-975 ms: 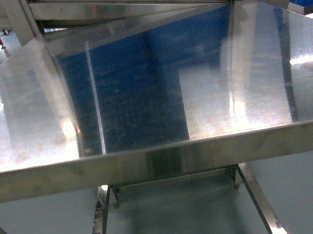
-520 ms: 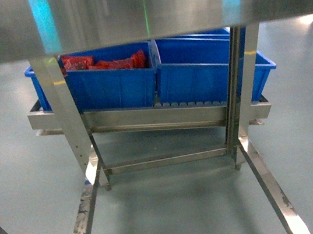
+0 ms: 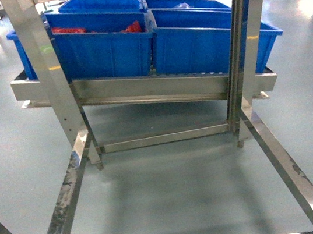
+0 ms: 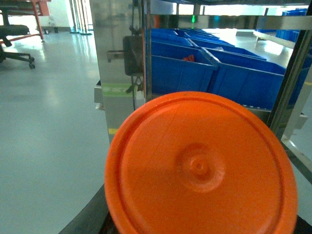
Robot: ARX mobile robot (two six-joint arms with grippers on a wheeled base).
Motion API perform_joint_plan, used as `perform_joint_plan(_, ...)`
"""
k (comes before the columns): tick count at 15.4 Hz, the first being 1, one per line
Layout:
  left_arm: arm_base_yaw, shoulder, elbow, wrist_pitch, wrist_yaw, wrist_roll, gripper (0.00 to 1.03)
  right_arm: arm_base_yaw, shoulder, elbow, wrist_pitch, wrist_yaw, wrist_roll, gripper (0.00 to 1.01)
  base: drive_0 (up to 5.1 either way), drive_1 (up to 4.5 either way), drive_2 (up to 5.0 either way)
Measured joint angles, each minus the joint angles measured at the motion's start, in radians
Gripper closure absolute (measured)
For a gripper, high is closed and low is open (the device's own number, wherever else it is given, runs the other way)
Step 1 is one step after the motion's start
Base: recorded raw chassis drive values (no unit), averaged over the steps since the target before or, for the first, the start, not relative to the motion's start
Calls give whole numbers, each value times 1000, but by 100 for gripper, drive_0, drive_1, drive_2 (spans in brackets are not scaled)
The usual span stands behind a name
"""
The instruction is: Pick capacitor and pack into box
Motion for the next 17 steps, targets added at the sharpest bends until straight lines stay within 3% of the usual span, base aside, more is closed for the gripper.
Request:
perform_joint_plan(11,0,0,0,1,0,0,59,0,0,0,2,1,1,3,0,0,0)
perform_joint_plan(17,0,0,0,2,1,1,59,0,0,0,3,1,1,3,-483,262,262)
